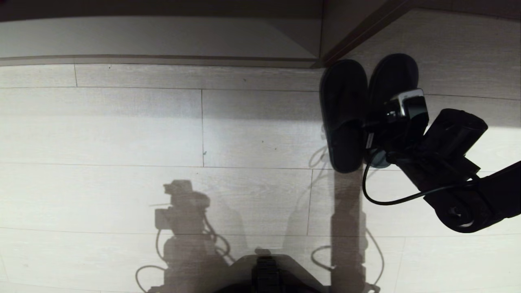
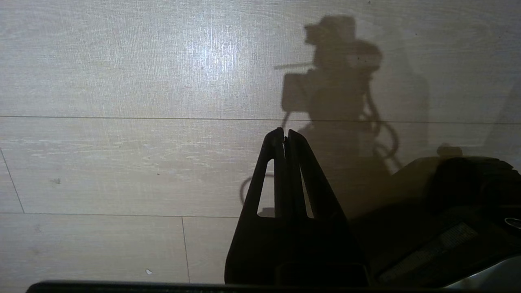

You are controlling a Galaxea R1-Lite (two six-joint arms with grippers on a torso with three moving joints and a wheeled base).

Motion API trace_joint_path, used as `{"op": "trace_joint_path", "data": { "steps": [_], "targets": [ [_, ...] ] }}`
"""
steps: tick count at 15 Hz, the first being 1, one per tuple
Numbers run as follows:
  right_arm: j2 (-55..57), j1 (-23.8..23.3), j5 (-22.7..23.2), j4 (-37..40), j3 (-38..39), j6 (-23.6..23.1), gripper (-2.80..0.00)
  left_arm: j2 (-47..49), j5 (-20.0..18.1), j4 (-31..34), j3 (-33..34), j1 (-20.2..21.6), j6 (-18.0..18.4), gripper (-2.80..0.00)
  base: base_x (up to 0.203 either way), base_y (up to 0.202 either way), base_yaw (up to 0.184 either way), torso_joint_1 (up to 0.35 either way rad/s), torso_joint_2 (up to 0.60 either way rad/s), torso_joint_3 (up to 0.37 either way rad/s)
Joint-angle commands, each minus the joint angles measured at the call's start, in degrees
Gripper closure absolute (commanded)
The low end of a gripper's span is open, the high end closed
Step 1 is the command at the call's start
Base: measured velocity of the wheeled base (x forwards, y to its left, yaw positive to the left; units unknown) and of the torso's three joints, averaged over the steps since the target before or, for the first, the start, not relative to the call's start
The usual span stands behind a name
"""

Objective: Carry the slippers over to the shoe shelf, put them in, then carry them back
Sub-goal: Pick up the slippers on the floor

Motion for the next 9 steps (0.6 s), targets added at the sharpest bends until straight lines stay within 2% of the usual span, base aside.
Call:
{"op": "trace_joint_path", "data": {
  "steps": [1,5,6,7,9],
  "targets": [
    [3.1,0.0,-0.1,-4.9,-0.9,-0.2,-2.80,0.0,0.0,0.0,0.4,0.0,0.0,0.00,0.000,0.000,0.000,0.000,0.00,0.000],
    [7.1,0.0,0.1,-10.1,-2.1,-0.4,-2.80,0.0,0.0,0.0,0.4,0.0,-0.1,0.00,0.000,0.000,0.000,0.000,0.00,0.000],
    [7.6,0.0,0.4,-11.8,-2.6,-0.4,-1.34,0.0,0.0,0.0,0.4,0.0,-0.1,0.00,0.000,0.000,0.000,0.000,0.00,0.000],
    [7.6,0.0,0.7,-12.0,-3.0,-0.4,0.00,0.0,0.0,0.0,0.4,0.0,-0.1,0.00,0.000,0.000,0.000,0.000,0.00,0.000],
    [8.5,0.0,1.2,-12.3,-4.1,-0.5,0.00,0.0,0.0,0.0,0.4,0.0,-0.1,0.00,0.000,0.000,0.000,0.000,0.00,0.000]
  ]
}}
